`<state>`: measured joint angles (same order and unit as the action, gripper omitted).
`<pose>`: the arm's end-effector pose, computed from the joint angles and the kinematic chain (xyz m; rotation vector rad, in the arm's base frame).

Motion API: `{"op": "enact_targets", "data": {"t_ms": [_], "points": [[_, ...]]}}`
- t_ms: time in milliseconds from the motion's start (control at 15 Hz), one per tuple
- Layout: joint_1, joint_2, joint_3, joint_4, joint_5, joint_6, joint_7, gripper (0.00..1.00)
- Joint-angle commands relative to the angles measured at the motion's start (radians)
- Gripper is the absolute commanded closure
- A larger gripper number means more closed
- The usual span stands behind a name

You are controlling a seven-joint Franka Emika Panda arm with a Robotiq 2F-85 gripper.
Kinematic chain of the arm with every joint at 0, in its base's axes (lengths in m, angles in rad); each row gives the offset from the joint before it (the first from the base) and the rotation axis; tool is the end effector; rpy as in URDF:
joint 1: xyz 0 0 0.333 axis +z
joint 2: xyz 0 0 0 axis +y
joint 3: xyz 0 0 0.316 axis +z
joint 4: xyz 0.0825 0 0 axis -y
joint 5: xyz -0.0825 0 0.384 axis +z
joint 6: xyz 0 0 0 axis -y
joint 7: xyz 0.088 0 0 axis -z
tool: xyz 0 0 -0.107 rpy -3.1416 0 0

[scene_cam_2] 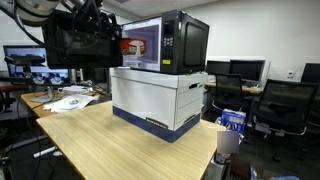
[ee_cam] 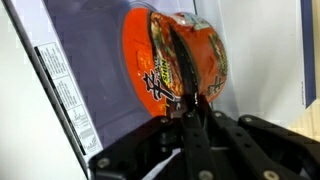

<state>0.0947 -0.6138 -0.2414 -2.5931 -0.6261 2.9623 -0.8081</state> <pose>0.4052 -0.0341 0.5619 1.9128 1.2947 0.9311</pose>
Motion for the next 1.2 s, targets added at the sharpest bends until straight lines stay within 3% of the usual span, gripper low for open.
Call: {"op": "enact_targets", "data": {"t_ms": [0,467,800,1133], "points": [[-0.053,-0.104,0.063,-0.064,0.017,-0.060,-0.010,0.95],[-0.132,-0.191,0.115,-0.118,-0.001,-0.153,0.018,0.95],[-0.266,-0.180,0.161,-0.129,-0.043,-0.129,0.094,0.95],[-0.356,-0.171,0.187,-0.124,-0.100,-0.137,0.198,0.96]]}}
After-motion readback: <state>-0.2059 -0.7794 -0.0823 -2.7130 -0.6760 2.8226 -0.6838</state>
